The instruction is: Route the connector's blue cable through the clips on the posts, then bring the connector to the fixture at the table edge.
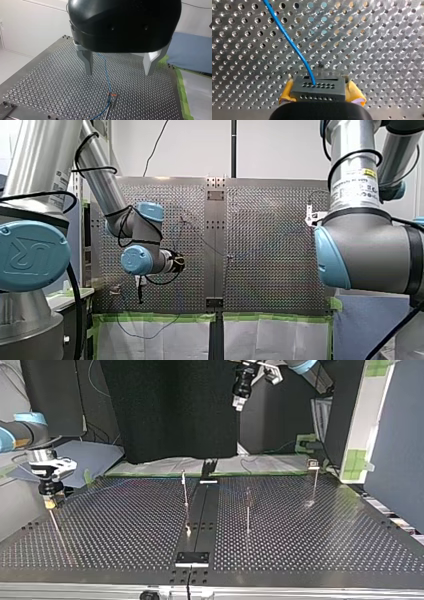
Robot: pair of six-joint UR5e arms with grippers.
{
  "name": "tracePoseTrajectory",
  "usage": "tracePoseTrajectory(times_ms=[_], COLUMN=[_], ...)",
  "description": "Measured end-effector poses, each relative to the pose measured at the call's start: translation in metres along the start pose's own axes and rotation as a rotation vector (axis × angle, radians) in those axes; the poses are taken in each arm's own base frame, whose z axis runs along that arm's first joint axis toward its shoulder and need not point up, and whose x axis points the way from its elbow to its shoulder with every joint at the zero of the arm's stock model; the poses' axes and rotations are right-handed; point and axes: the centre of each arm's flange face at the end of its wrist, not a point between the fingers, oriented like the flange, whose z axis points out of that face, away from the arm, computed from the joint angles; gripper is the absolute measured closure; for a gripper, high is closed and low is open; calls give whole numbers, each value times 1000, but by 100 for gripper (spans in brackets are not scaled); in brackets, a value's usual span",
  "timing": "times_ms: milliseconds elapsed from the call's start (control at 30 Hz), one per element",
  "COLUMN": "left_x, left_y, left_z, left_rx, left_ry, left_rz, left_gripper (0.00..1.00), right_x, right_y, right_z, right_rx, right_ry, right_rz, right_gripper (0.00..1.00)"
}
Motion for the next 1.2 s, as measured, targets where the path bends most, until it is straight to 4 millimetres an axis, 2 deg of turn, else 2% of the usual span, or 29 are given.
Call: tracePoseTrajectory(times_ms=[33, 867, 1000, 1200], left_x=[0, 0, 0, -1], left_y=[0, 0, 0, 0], left_z=[0, 0, 0, 1], left_rx=[0, -2, -1, 0], left_ry=[0, -1, -2, -3], left_rz=[0, 0, -1, -1], left_gripper=[0, 0, 0, 0], right_x=[1, 1, 1, 1], right_y=[0, 0, 0, 0], right_z=[0, 0, 0, 0], right_rx=[0, 0, 0, 0], right_ry=[1, 1, 1, 1], right_rz=[-1, -1, 0, 0], right_gripper=[7, 7, 1, 1])
